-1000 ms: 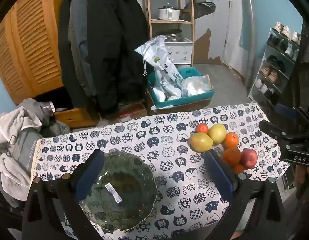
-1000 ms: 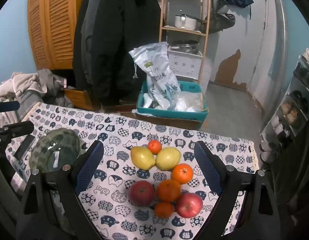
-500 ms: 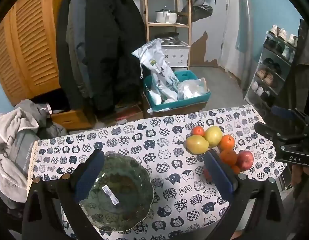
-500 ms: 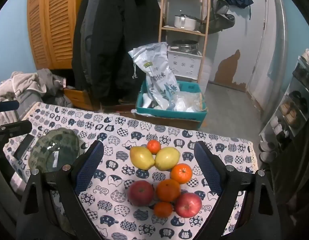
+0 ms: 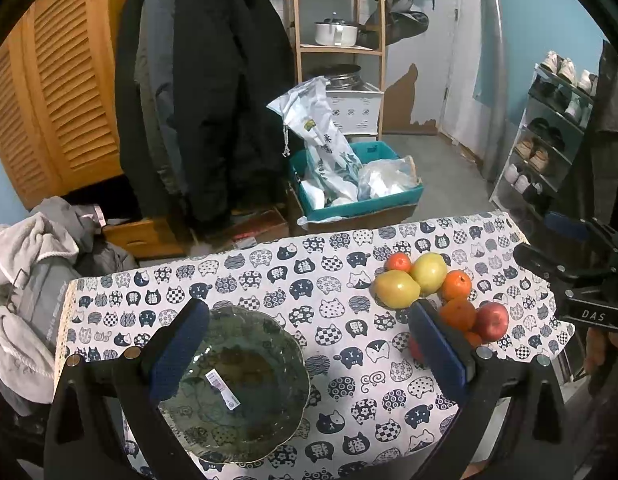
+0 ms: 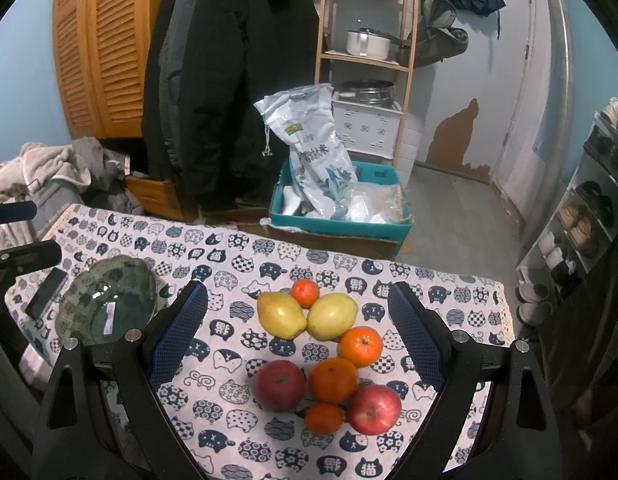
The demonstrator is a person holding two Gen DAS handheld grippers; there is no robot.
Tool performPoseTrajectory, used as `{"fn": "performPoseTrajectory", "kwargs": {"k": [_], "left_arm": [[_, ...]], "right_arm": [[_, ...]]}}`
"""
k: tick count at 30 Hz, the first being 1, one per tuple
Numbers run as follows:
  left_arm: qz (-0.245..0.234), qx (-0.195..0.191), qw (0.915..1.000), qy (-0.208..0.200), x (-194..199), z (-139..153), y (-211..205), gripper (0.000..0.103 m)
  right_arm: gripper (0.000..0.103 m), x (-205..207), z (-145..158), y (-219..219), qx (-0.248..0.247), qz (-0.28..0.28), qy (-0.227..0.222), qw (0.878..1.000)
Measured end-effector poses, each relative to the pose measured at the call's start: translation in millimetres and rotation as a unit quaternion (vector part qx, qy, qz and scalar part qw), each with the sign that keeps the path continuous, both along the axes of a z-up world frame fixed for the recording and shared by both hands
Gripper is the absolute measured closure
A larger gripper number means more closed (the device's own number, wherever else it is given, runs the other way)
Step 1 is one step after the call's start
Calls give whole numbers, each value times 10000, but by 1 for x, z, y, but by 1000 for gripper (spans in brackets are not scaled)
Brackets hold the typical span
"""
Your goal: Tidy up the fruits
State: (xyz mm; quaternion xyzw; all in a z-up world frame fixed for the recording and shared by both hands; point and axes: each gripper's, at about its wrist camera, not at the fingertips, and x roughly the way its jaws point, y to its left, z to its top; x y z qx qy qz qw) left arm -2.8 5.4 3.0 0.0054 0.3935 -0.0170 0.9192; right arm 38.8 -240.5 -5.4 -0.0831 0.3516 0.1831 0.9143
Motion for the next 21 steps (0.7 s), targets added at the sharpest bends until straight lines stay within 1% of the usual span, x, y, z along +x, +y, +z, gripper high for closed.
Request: {"fn": "performPoseTrajectory", "kwargs": {"k": [16, 17, 21], "left_arm": [[-1, -10, 10000, -2, 0, -1, 2, 2], [-6, -14, 10000, -2, 0, -1, 3, 2], [-11, 0, 10000, -6, -1, -2, 2, 2]], "right_arm": [[13, -2, 1, 2, -6, -5, -7, 10000], [13, -1, 6, -3, -2, -6, -8, 10000], [13, -1, 5, -3, -1, -3, -11, 10000]]}}
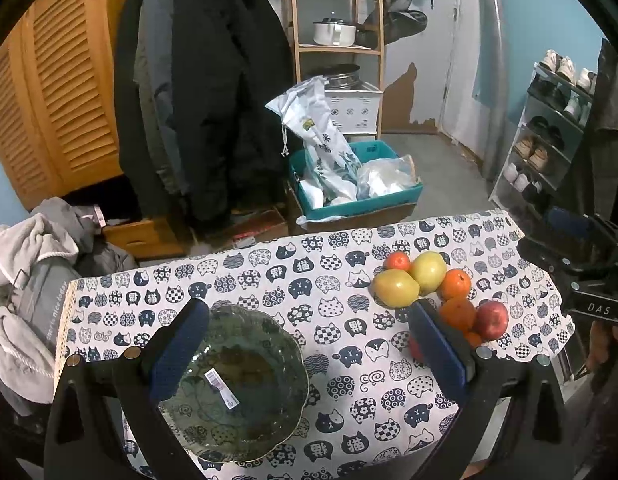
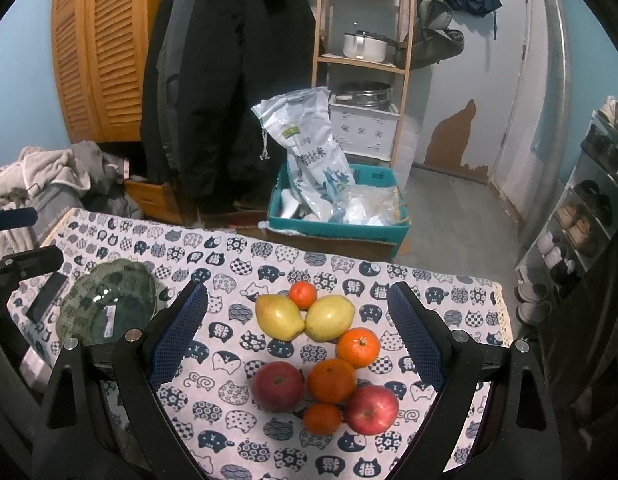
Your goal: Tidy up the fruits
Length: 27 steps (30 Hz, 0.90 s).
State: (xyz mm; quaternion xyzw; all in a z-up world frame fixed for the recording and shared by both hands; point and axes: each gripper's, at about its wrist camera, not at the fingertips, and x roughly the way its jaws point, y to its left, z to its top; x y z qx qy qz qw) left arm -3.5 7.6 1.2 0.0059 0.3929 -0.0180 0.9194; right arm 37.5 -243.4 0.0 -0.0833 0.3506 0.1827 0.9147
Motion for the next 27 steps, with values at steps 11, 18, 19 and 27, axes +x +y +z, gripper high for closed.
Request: {"fn": "performPoseTrajectory", "kwargs": {"k": [11, 18, 19, 27], "left_arm": [[7, 16, 10000, 2, -1, 0, -1, 2], [13, 28, 10000, 5, -2, -1, -2, 2], [9, 21, 10000, 5, -1, -1, -3, 2], [-7, 34, 10000, 8, -3, -1, -3, 2]], "right_arm": [[13, 0, 2, 1, -2, 2, -6, 10000], [13, 0, 1, 1, 1, -9, -7, 10000], [13, 0, 2, 1, 3, -5, -7, 10000], [13, 0, 1, 1, 0, 0, -10, 10000]]}}
